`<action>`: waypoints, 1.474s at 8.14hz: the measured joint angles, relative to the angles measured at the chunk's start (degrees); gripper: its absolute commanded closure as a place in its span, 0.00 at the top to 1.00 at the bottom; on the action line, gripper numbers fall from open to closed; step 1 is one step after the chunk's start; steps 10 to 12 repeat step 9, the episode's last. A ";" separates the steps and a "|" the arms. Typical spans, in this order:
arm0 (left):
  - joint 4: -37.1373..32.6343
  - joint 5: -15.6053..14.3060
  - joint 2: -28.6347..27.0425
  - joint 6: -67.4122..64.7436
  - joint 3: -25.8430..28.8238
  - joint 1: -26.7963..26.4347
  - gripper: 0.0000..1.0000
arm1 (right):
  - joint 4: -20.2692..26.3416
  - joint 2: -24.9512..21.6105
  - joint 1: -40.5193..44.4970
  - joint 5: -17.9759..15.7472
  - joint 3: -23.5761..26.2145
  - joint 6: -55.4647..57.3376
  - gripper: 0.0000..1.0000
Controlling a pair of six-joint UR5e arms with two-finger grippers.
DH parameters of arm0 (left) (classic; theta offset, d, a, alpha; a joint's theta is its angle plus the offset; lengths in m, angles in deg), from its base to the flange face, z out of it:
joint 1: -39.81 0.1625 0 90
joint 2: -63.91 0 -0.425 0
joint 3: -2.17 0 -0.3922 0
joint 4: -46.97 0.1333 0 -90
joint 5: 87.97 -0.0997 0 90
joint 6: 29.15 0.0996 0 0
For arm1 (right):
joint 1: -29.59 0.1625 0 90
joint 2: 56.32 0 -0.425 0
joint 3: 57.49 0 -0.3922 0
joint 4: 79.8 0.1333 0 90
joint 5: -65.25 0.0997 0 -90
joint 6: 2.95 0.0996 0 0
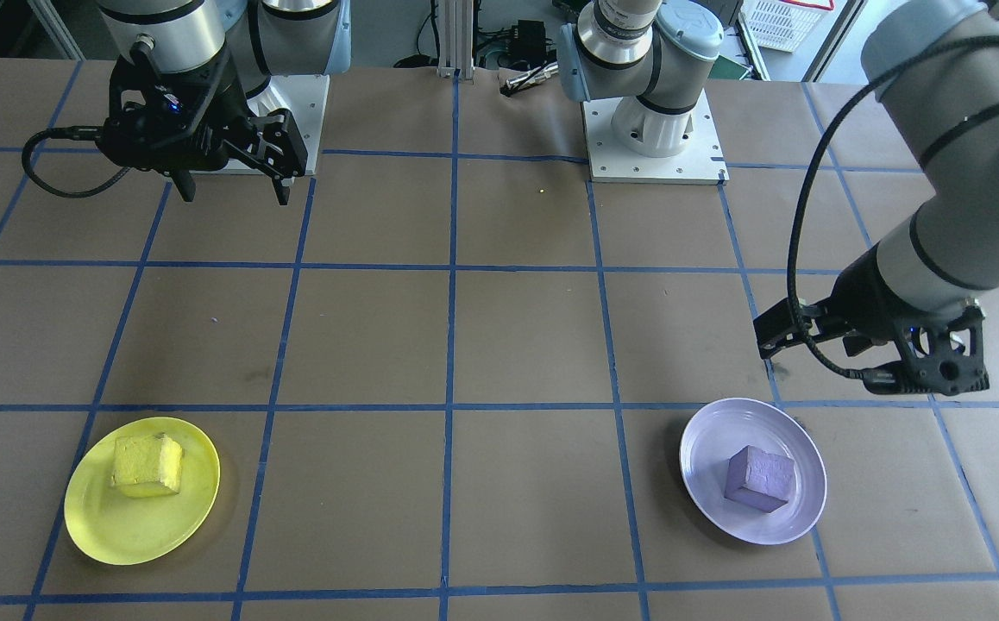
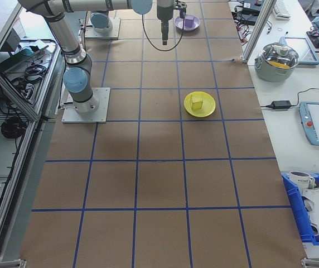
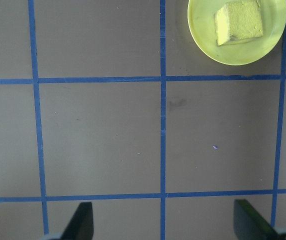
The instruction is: Sort blocks by color into plates
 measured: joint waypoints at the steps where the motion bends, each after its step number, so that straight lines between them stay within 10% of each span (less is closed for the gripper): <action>1: -1.17 -0.09 2.98 -1.92 -0.12 -1.42 1.00 | 0.04 -0.01 0.00 0.00 0.02 0.01 1.00; 12: 1.37 -1.91 11.74 -13.70 -5.72 -12.29 1.00 | 1.43 -0.04 0.00 -0.18 0.04 -0.01 1.00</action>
